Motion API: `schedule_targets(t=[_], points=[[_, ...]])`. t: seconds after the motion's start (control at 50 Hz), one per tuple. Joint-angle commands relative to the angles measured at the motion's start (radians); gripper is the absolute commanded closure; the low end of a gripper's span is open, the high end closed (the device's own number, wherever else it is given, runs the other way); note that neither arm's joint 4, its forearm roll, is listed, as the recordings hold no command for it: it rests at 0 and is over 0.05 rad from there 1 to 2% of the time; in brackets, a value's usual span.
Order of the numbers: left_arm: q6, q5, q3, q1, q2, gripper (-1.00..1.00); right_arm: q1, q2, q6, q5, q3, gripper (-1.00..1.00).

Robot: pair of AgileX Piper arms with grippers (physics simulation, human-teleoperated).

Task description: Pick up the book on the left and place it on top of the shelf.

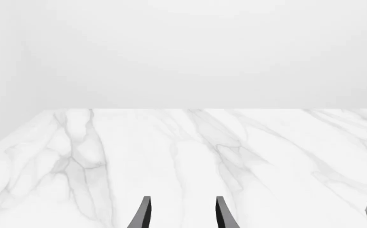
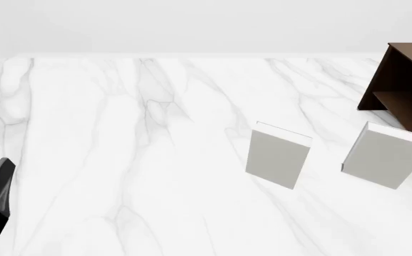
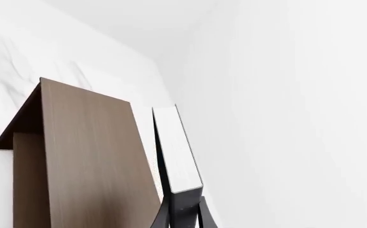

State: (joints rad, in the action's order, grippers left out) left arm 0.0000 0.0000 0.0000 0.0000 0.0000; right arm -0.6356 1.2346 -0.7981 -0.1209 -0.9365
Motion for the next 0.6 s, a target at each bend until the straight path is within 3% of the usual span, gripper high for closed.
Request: schedule_targets(t=[0.02,0.6], points=[[0.0,0.0,0.0,0.0,0.0,-1.0,-0.011,0.041,0.003,-0.044,-0.007,1.0],[0.0,0.0,0.0,0.0,0.0,-1.0,0.003,0.082,-0.024,-0.054,-0.022,1.0]])
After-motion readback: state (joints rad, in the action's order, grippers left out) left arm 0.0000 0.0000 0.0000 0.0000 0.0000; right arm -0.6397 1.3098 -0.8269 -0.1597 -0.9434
